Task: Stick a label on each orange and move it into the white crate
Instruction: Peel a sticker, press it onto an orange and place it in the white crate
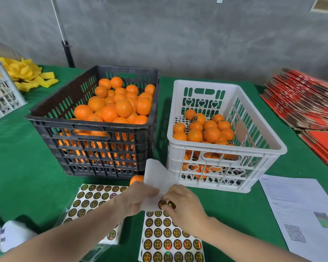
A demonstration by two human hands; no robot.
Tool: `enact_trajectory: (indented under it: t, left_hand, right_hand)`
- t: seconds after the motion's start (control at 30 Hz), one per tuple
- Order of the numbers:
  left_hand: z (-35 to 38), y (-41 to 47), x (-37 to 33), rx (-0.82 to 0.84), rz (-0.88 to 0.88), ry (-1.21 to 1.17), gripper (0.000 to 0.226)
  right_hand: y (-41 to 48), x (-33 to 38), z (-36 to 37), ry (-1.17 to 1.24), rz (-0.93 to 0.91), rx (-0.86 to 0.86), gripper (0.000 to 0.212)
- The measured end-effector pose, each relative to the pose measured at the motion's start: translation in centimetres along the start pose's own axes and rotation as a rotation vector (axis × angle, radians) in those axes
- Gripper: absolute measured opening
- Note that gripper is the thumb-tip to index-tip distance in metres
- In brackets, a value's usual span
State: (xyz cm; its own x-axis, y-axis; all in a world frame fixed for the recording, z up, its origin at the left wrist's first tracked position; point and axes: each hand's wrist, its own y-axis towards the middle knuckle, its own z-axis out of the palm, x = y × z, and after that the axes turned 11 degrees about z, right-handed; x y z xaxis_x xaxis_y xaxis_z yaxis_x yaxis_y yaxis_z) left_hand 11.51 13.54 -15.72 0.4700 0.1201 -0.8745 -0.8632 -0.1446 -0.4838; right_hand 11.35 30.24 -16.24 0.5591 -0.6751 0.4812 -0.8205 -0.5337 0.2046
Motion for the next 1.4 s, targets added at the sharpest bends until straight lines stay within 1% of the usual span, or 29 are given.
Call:
enact_trajectory:
  t: [0.13,0.27,0.4,0.53,0.6,0.67,0.73,0.83,0.93,1.0,1.07,1.13,1.17,1.2,1.23,1.3,1.33,1.37,1.4]
  left_hand:
    - [-0.2,0.0,-0.5,0.018,0.018,0.036,0.017]
    - [-0.4,0.3,-0.5,0.054,0.024,0.110,0.024]
    - [-0.3,0.3,-0.1,0.053,0.033,0.224,0.018]
    - [-0.4,0.2,-0.2,0.080,0.048,0.214,0.034]
    - [-0.6,0.3,-0.3,0.089,0.032,0.173,0.033]
    - [-0.7,0.7,-0.3,0.076,0.006,0.132,0.028]
    - [-0.8,1.1,-0.2,0.070,-0.020,0.097,0.027]
    - [-0.7,1.6,-0.3,0.086,-0.064,0.104,0.025]
    - [-0.9,2.1,-0.3,0.081,-0.085,0.140,0.023]
    - [-1.2,2.4,-0.1,0.084,-0.093,0.131,0.022]
    - [-1.5,2.4,0.3,0.099,-0.092,0.121,0.028]
    - [-1.9,2.5,0.8,0.126,-0.086,0.119,0.038]
    - [-2.1,2.5,1.0,0.148,-0.085,0.122,0.041]
    - [-2.3,2.3,1.1,0.167,-0.085,0.160,0.042]
    - [-2.4,2.0,1.0,0.182,-0.070,0.260,0.043]
    - [-3.0,1.3,0.1,0.198,0.024,0.613,0.040]
    - [-3.3,0.8,-0.7,0.180,0.125,0.773,0.033]
    - [-3.7,0.3,-1.7,0.153,0.252,0.879,0.026]
    - [-4.2,-0.3,-2.8,0.123,0.410,0.928,0.023]
  right_hand:
    - [0.2,0.1,0.3,0.055,0.090,-0.027,0.010]
    - [0.5,0.5,0.3,0.048,0.067,-0.012,0.009]
    - [0.6,0.3,0.5,0.090,0.049,0.049,0.008]
    - [0.6,-0.1,1.3,0.125,0.137,0.034,0.011]
    - [0.7,-0.1,1.4,0.149,0.157,0.032,0.009]
    - [0.8,0.1,1.1,0.170,0.146,0.031,0.005]
    - [0.9,0.2,1.0,0.156,0.097,-0.008,0.002]
    - [0.9,0.5,0.8,0.156,0.033,-0.078,0.008]
    - [1.0,0.2,0.5,0.236,0.032,-0.062,0.010]
    - [1.3,0.1,0.0,0.324,0.111,0.020,0.010]
    - [1.8,0.1,-0.5,0.376,0.249,0.085,0.015]
    - [2.3,0.2,-1.0,0.469,0.370,0.106,0.024]
    - [2.5,0.4,-1.4,0.518,0.395,0.107,0.024]
    - [2.8,0.7,-2.0,0.558,0.399,0.101,0.020]
    - [3.2,1.0,-2.6,0.585,0.390,0.089,0.014]
    - [4.0,1.8,-4.0,0.607,0.343,0.055,0.013]
    - [4.4,2.3,-4.7,0.610,0.313,0.034,0.017]
    - [4.9,2.9,-5.5,0.614,0.283,0.009,0.020]
    - [5.4,3.5,-6.3,0.624,0.246,-0.019,0.022]
